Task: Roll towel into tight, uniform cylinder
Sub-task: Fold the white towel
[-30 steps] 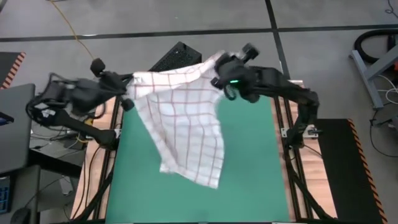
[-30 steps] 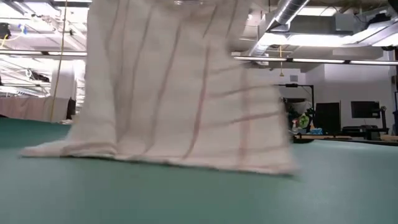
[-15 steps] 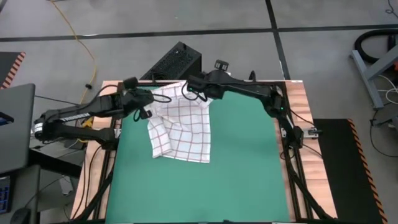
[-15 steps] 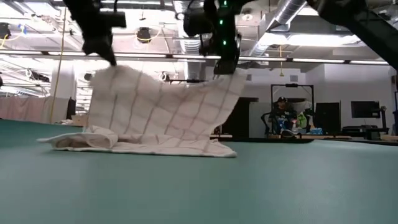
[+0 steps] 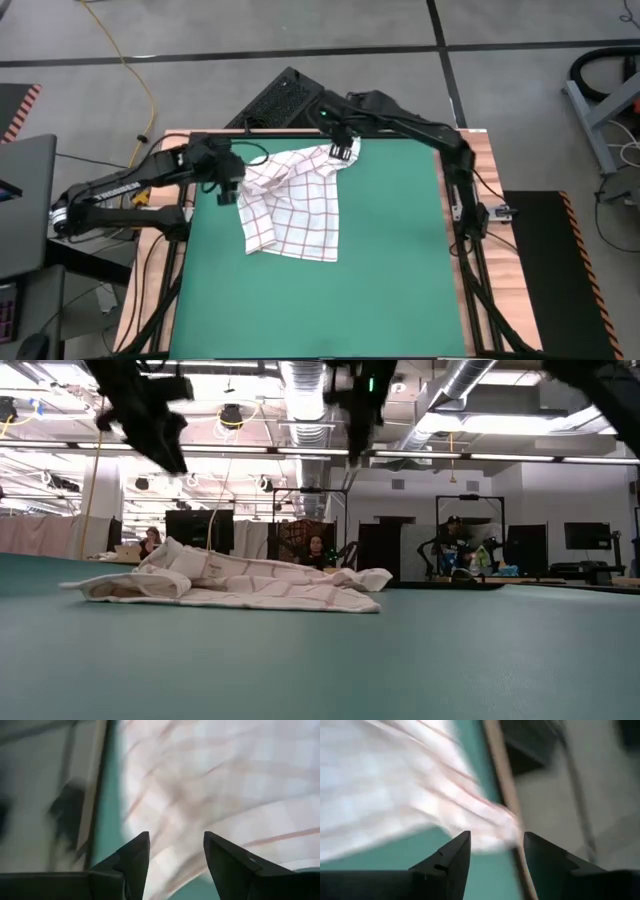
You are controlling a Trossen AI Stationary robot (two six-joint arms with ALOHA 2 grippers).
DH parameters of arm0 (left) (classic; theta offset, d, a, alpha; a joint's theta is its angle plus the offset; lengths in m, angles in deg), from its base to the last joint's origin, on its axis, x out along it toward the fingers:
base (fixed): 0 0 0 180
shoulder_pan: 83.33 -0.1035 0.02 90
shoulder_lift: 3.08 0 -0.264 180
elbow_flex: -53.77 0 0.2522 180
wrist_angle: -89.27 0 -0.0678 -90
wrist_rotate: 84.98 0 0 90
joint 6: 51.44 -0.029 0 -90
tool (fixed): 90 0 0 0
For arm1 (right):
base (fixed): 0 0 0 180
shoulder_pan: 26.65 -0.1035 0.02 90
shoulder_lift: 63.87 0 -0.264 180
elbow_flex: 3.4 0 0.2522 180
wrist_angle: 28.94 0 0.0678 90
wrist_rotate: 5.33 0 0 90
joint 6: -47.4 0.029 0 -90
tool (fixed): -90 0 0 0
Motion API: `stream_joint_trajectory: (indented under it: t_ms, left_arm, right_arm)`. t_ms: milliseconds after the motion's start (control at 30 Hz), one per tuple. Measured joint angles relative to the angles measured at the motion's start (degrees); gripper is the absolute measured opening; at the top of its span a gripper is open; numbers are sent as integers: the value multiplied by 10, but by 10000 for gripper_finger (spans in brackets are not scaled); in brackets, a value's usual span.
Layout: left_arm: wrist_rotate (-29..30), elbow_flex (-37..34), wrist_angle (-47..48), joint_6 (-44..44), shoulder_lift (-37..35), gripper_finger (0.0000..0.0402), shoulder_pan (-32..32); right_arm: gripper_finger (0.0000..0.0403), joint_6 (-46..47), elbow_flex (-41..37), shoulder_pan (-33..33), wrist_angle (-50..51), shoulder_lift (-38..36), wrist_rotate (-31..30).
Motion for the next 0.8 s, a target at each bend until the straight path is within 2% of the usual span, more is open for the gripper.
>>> stream_joint_trajectory:
  t_ms: [100, 133, 200, 333, 467, 600, 667, 800]
  left_arm:
    - [-90, 0, 8, 28, -44, 171, 22]
    - [-101, 0, 19, 41, -58, 168, 34]
    - [-104, 0, 54, 66, -77, 161, 70]
    - [-53, -33, 78, 126, -88, 151, 167]
    - [24, -91, 79, 192, -65, 149, 275]
    - [81, -75, 65, 242, -17, 149, 375]
    - [91, -73, 63, 269, 4, 149, 418]
    - [120, -73, 46, 331, 33, 149, 487]
  right_arm:
    - [202, -9, 0, -40, -8, -56, 143]
    - [199, -10, 1, -58, -5, -71, 175]
    - [191, -9, -10, -101, -1, -96, 196]
    - [173, 7, -95, -197, -18, -129, 160]
    - [159, 71, -245, -274, -90, -164, 125]
    - [158, 126, -439, -325, -294, -201, 119]
    - [160, 136, -530, -340, -412, -215, 111]
    - [167, 127, -648, -350, -620, -221, 50]
